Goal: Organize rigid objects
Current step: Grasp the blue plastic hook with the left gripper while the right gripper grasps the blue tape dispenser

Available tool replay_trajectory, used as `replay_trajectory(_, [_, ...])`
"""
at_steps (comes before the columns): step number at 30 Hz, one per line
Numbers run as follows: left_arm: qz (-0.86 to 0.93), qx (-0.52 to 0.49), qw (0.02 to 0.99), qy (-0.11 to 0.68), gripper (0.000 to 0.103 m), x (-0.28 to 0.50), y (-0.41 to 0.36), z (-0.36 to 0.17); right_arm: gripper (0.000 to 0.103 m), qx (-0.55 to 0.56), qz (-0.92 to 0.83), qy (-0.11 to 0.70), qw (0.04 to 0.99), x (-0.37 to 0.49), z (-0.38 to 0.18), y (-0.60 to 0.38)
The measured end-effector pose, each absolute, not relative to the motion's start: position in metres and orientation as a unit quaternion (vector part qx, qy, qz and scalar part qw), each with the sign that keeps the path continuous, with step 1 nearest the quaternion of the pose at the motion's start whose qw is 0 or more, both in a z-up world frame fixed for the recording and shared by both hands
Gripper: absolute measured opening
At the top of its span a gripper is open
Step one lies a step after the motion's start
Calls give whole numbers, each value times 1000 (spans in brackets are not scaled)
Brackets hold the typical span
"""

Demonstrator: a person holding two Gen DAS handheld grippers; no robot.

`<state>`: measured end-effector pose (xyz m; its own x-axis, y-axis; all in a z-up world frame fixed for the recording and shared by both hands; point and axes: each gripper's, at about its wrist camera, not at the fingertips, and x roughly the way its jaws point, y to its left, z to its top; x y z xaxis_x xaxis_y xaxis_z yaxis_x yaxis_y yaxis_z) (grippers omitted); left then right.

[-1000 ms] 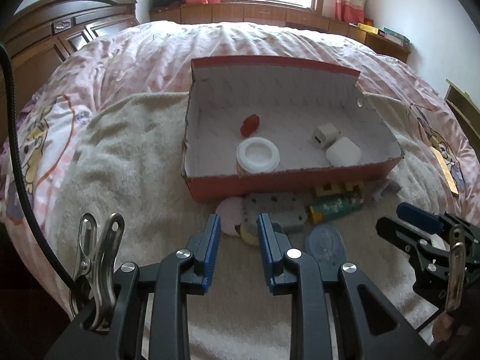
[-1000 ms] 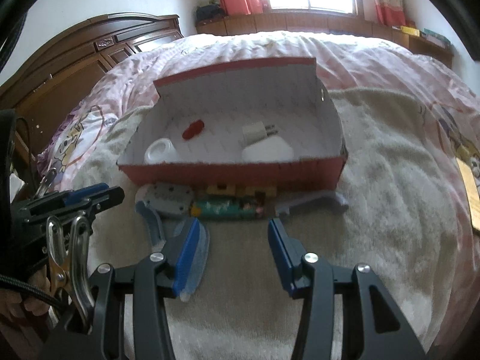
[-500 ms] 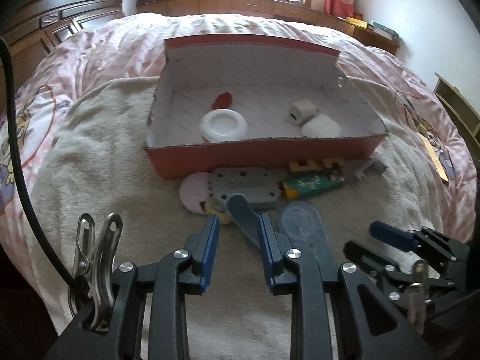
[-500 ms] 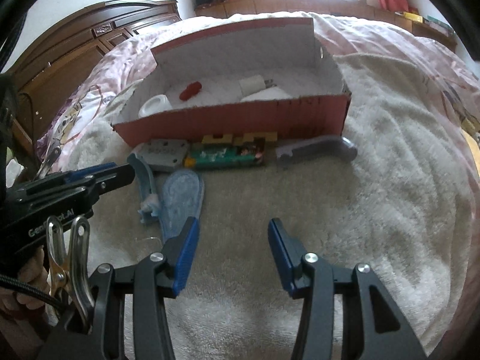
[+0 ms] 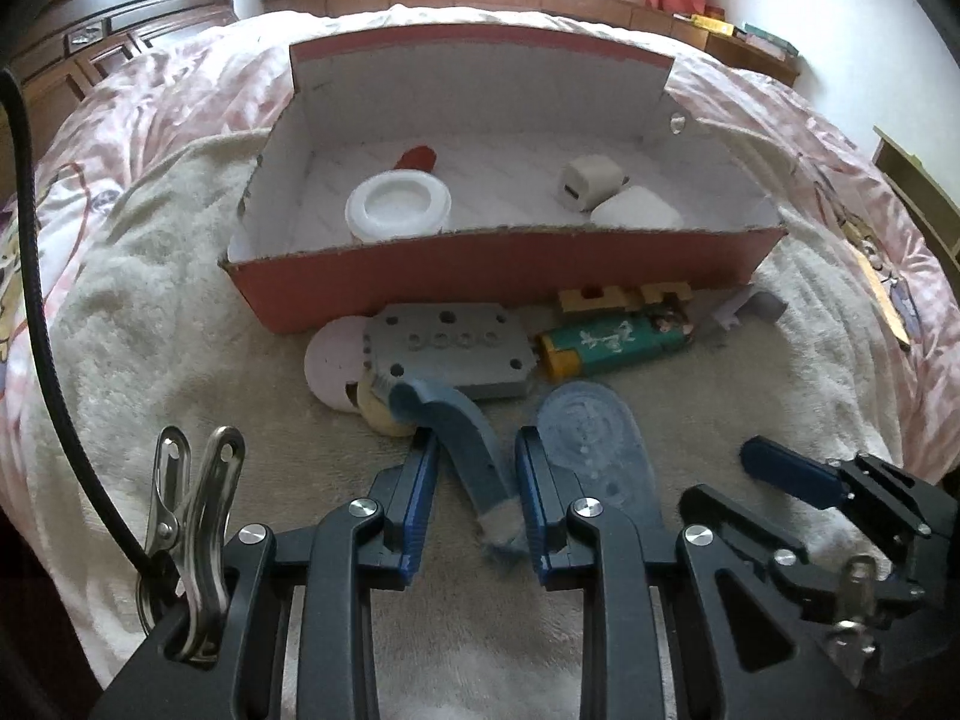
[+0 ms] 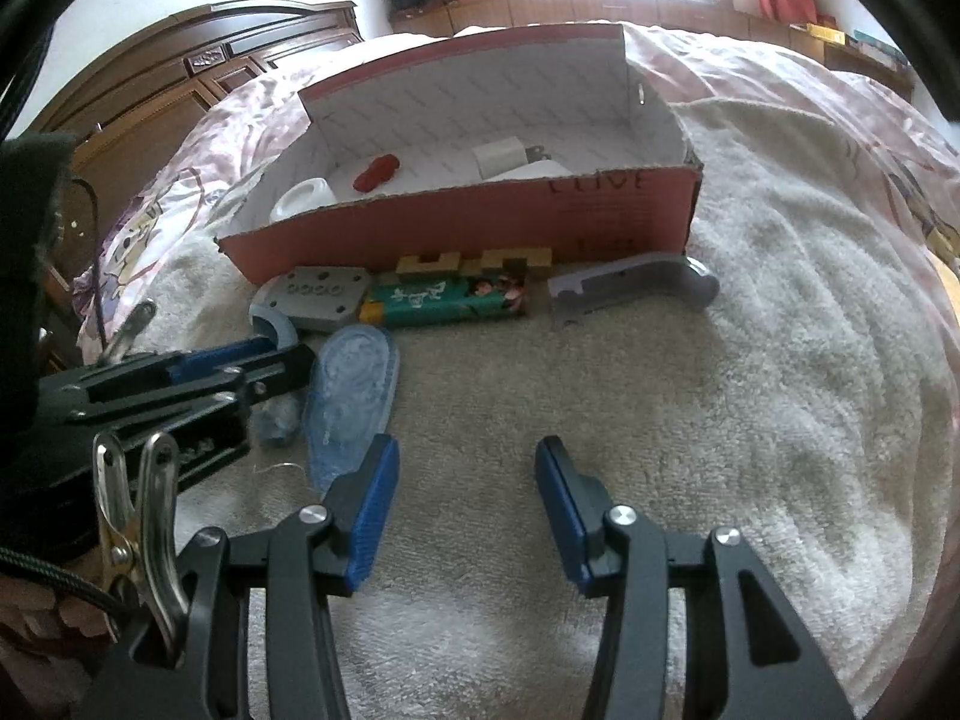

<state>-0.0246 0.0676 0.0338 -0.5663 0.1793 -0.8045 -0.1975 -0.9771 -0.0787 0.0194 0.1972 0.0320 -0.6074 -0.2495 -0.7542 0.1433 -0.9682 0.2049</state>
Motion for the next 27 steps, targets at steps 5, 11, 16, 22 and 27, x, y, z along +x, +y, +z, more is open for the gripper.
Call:
replay_trajectory(5, [888,-444,116,15,26,-19,63,33,50,428,-895,-61,110,20,32,197])
replay_trajectory(11, [892,-439,105,23,25,-11,47,35,50,429,-895,-56,108,21,32,196])
replay_trajectory(16, [890,-443,111,-11,26,-8,26,31,52,428,-896,-54,106,21,32,194])
replay_trajectory(22, [884,-450,120,-43,31,-13,25,23,53,427,-897,-47,103,21,31,192])
replay_trajectory(27, [887,-445,119,-29,32,-13,30,22,55,426,-898,-47,103,21,31,191])
